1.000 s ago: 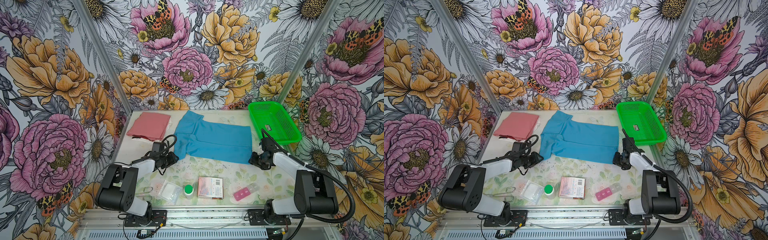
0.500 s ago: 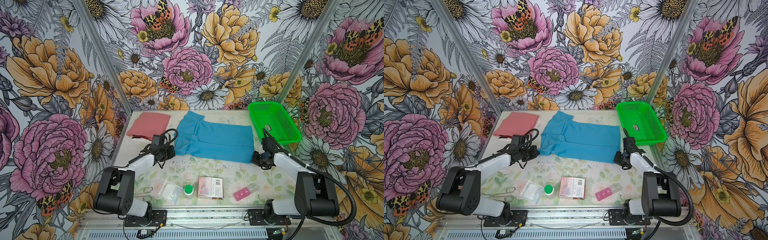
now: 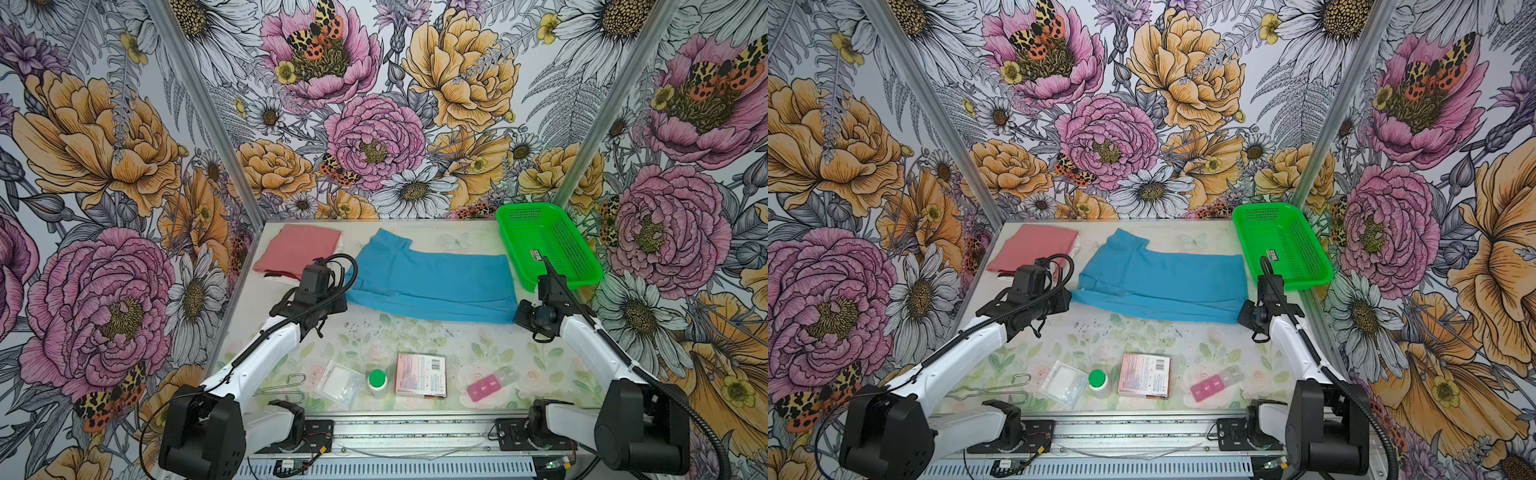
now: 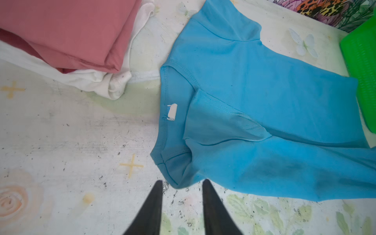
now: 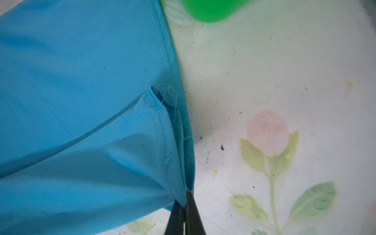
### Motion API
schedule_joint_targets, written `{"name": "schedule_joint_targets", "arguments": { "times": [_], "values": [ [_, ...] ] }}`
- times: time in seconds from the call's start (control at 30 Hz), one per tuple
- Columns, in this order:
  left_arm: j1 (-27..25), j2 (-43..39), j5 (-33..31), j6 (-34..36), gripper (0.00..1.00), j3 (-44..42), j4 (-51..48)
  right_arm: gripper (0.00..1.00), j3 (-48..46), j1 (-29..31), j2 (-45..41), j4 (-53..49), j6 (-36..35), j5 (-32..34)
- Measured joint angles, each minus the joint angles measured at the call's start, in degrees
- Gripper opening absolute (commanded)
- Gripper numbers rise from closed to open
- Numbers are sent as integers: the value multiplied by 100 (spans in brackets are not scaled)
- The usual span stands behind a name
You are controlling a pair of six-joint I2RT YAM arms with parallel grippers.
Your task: Fold and stack the t-shirts
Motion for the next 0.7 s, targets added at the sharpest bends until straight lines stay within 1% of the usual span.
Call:
{"name": "schedule_joint_targets", "arguments": {
  "times": [0.03,0.07,0.1,0.17,0.2,0.27,0.33,0.43,0.47,0.57,0.63,0.7],
  "values": [
    [4,-70,-59,-4,95,-31,-57,46,0,4,-2,-24,-7,-9],
    [22,-164,-107,-9,99,-59,-105,57,0,31,-28,-66,-28,-15],
    [46,-264,-138,-20,99,-66,-162,68,2,66,-72,-118,-79,-2],
    [149,-444,-151,-57,99,-61,-186,83,85,168,-175,-304,-146,24],
    [208,-487,-140,-61,99,-39,-197,87,184,229,-212,-396,-173,31],
    [282,-431,-63,-61,99,70,-221,90,442,321,-219,-518,-229,42],
    [306,-195,144,-59,99,271,-223,91,656,396,-205,-525,-254,26],
    [251,402,741,-61,99,599,-87,92,942,584,26,-522,-284,-28],
    [210,662,992,-68,99,699,-7,94,1032,686,208,-518,-299,-74],
    [7,1388,1556,-153,99,855,275,96,1150,1003,835,-396,-326,-282],
    [-144,1814,1823,-247,99,881,437,99,1150,1161,1239,-299,-319,-448],
    [-273,2162,2037,-361,99,876,599,99,1147,1292,1563,-168,-278,-588]
  ]
}}
